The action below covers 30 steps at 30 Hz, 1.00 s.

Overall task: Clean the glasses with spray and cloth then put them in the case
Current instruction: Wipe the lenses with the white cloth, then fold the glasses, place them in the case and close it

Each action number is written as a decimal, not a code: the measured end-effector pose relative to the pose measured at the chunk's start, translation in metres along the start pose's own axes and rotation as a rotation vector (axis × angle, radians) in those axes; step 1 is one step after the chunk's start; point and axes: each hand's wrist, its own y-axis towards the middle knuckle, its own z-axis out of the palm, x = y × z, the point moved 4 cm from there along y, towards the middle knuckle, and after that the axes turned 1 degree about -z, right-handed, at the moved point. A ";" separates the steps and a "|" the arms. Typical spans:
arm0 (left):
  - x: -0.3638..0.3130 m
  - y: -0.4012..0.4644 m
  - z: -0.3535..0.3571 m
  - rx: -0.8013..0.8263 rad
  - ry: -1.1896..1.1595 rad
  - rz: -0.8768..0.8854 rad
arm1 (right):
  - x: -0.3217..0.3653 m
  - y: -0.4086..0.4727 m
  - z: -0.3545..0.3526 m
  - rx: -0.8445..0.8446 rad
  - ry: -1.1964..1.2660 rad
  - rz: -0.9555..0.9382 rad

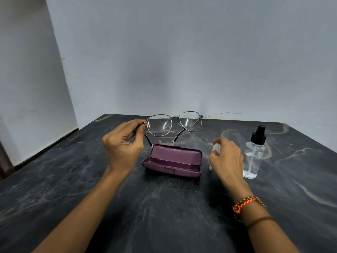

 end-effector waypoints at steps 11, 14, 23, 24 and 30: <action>0.004 -0.001 0.001 -0.007 -0.005 -0.010 | -0.002 0.001 -0.001 -0.034 0.151 0.022; 0.004 -0.001 0.001 -0.006 -0.010 -0.009 | -0.004 0.000 0.002 0.001 0.032 0.031; 0.004 -0.001 0.001 0.002 -0.002 0.005 | -0.004 -0.004 0.010 0.085 -0.269 -0.026; 0.004 -0.001 0.001 0.003 -0.001 0.001 | -0.004 -0.004 0.011 0.093 -0.307 -0.041; 0.004 0.001 0.000 -0.006 -0.004 -0.001 | 0.002 -0.002 0.000 -0.109 -0.104 -0.153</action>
